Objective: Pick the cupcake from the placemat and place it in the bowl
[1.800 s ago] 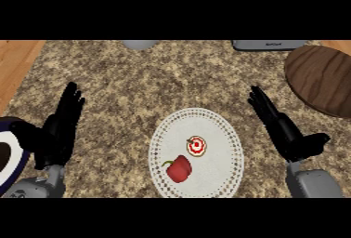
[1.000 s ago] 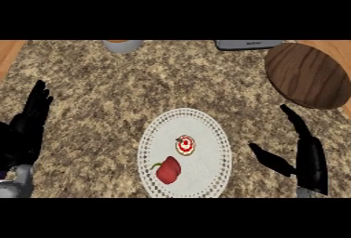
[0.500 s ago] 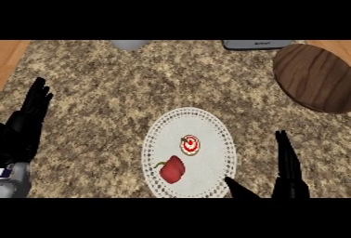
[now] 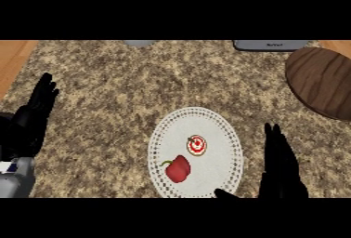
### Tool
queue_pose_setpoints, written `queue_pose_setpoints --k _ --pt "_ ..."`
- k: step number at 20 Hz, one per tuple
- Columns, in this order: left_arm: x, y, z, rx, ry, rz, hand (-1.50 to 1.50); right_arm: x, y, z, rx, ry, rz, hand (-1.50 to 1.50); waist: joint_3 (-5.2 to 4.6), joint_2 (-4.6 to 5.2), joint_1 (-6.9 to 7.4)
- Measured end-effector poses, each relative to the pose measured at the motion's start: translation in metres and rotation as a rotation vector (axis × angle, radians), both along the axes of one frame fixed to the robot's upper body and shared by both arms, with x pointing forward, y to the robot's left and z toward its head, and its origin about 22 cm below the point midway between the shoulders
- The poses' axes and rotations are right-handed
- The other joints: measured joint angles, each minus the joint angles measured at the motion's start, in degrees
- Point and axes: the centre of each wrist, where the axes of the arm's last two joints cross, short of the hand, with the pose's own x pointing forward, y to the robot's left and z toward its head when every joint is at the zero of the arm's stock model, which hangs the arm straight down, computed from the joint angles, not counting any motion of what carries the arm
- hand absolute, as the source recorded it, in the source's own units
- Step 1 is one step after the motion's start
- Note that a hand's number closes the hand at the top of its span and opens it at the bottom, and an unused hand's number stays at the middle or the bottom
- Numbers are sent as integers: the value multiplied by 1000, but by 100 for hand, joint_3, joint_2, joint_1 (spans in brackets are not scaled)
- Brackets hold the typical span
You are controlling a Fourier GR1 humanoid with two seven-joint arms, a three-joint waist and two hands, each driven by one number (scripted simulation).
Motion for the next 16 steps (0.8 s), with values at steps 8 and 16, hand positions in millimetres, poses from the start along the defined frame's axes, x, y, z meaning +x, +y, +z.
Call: queue_pose_setpoints --k 8,16 --pt "5 -2 -1 -2 -8 -22 0 35 6 8 2 215 93 -150 15 28 89" --pt "7 -5 -7 -5 -6 -27 0 76 14 -8 51 436 187 -150 22 20 117"
